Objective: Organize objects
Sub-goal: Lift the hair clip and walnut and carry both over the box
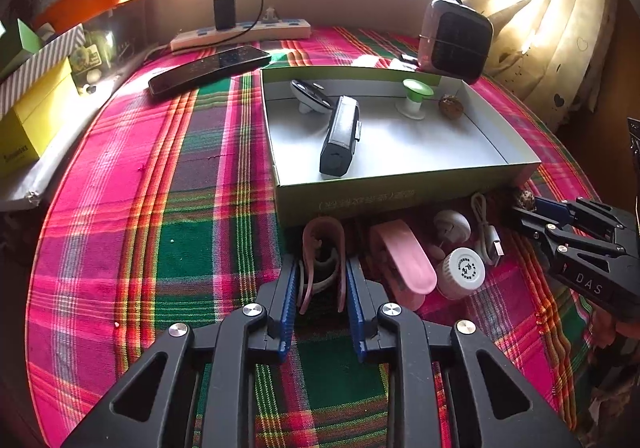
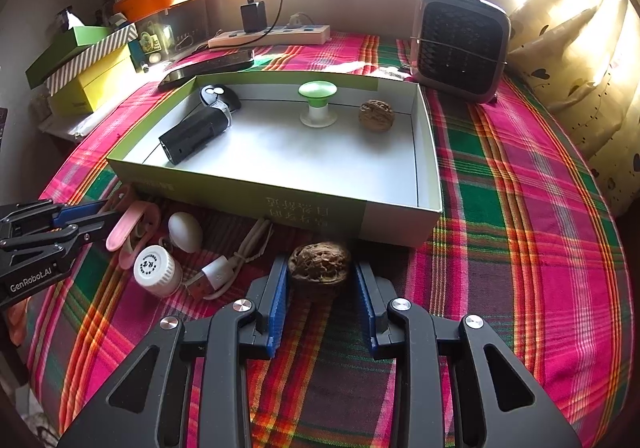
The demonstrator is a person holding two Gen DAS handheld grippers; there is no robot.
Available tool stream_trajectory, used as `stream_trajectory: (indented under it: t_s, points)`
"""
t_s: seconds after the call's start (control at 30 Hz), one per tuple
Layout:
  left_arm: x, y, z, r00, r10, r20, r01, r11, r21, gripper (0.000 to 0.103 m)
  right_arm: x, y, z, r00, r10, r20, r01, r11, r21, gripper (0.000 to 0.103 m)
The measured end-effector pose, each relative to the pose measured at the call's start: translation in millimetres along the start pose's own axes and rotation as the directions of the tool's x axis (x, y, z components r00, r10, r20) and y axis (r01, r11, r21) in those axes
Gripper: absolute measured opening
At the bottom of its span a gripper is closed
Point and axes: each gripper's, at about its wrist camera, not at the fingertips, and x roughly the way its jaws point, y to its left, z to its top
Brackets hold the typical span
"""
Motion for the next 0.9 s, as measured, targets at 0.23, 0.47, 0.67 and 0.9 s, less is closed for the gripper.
stream_trajectory:
  t_s: [0.23, 0.47, 0.67, 0.9]
  points:
    - [-0.5, -0.2, -0.4, 1.000, 0.000, 0.001, 0.000, 1.000, -0.002, 0.021, -1.0, 0.5, 0.1, 1.000, -0.007, -0.001, 0.007, 1.000, 0.001, 0.032]
    - [-1.4, 0.0, -0.6, 1.000, 0.002, 0.003, -0.002, 1.000, 0.001, 0.021, -1.2, -0.3, 0.0, 1.000, -0.013, -0.002, 0.013, 1.000, 0.004, 0.032]
    - [-1.8, 0.0, -0.3, 1.000, 0.001, 0.003, -0.001, 1.000, 0.000, 0.021, -0.8, -0.9, 0.2, 1.000, -0.013, -0.003, 0.013, 1.000, 0.007, 0.032]
    - [-2.6, 0.6, -0.2, 1.000, -0.006, 0.003, 0.006, 1.000, -0.003, 0.021, -2.9, -1.1, 0.6, 1.000, -0.008, 0.008, 0.007, 1.000, 0.010, 0.032]
